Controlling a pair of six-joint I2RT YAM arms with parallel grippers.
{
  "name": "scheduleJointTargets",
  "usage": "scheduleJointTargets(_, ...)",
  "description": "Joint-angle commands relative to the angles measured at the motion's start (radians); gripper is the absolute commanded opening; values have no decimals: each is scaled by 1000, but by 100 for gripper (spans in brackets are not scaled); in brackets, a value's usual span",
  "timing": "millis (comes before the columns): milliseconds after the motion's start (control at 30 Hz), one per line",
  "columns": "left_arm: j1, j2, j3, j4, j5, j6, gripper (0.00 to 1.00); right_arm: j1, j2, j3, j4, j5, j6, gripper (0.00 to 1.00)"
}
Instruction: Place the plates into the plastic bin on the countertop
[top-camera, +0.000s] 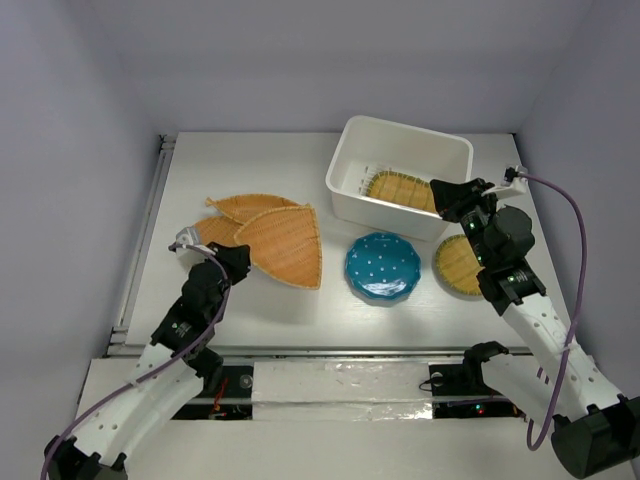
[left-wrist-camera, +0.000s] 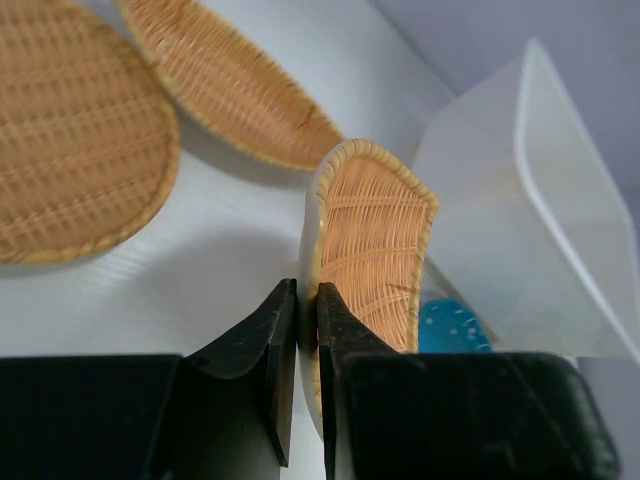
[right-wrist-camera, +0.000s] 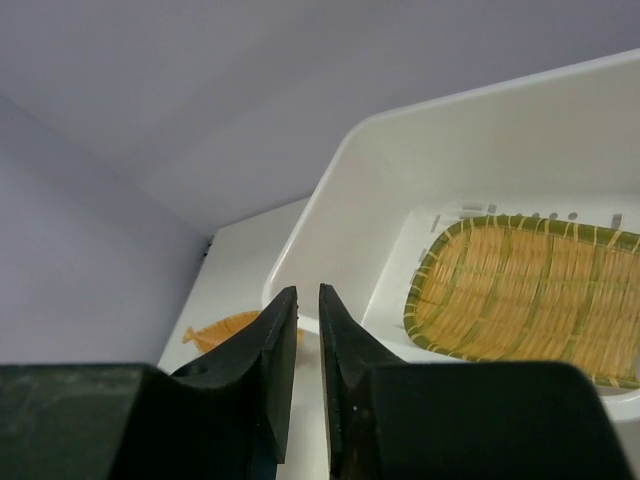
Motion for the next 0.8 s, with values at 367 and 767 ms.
scheduleJointTargets(367, -6, 73, 299, 255, 199, 9, 0, -6, -52, -25, 15, 76, -17, 25)
scheduleJointTargets(767, -15, 541, 581, 535, 299, 80, 0, -6, -86, -40, 9, 141, -20, 11)
